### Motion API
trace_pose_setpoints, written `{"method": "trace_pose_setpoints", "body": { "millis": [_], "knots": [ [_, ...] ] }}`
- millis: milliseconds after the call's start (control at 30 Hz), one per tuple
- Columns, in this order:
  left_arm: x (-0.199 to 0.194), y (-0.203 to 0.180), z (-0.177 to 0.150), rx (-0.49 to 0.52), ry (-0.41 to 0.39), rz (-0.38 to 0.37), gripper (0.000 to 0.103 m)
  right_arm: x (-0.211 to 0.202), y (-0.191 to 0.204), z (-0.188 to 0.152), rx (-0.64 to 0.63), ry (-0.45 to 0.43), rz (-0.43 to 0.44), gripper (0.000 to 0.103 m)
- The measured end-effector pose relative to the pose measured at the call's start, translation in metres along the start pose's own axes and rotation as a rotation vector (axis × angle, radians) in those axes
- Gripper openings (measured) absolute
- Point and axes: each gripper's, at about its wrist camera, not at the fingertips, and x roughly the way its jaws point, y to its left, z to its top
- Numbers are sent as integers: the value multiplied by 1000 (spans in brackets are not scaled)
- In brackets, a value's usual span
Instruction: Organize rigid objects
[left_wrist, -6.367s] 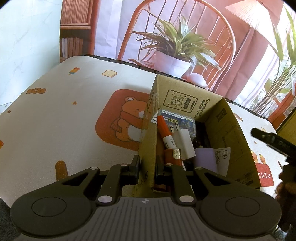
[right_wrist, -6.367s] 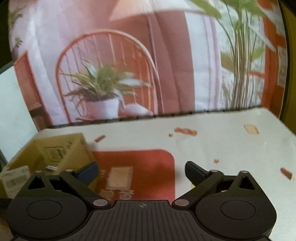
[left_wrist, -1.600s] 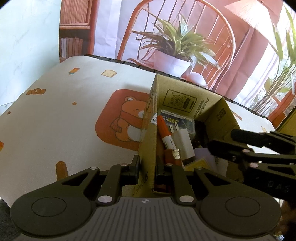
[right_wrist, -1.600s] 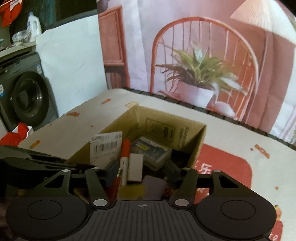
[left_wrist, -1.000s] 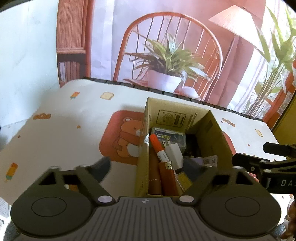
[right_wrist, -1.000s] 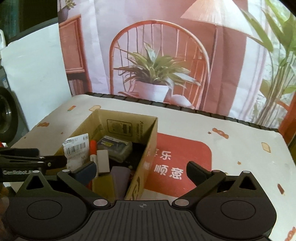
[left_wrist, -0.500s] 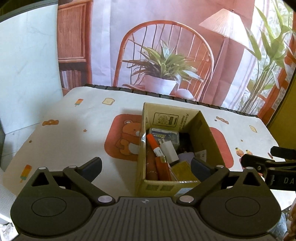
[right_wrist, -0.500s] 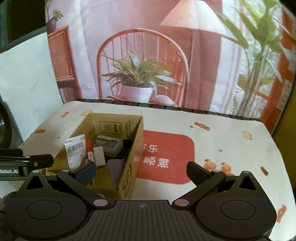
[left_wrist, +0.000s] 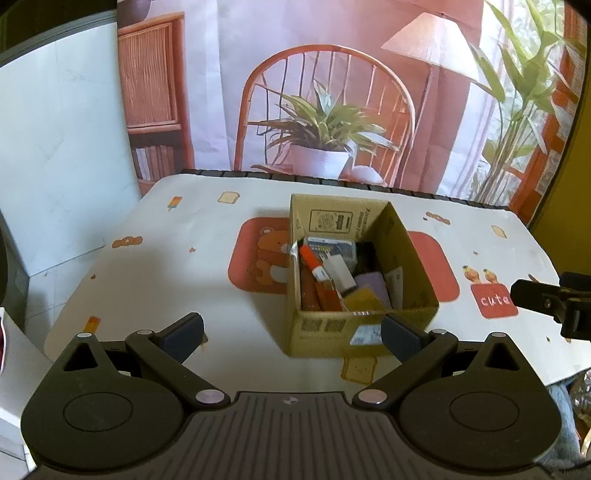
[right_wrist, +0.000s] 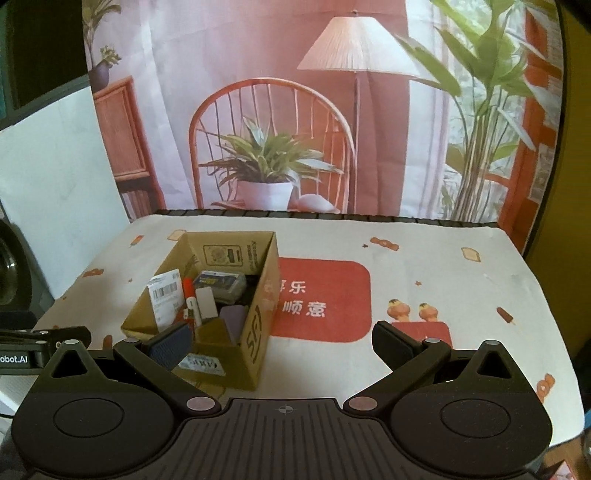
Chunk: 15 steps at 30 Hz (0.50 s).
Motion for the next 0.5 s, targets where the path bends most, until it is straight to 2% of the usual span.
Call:
{"method": "trace_pose_setpoints", "body": {
  "millis": [300,500],
  "knots": [
    [-23,-1,-15,0,7,7,103,-22,-1,-18,13,-15,-24,103],
    [-31,-4,-19,24,2,47,103,-32,-4,-28,28,-31,-73,103]
  ]
}}
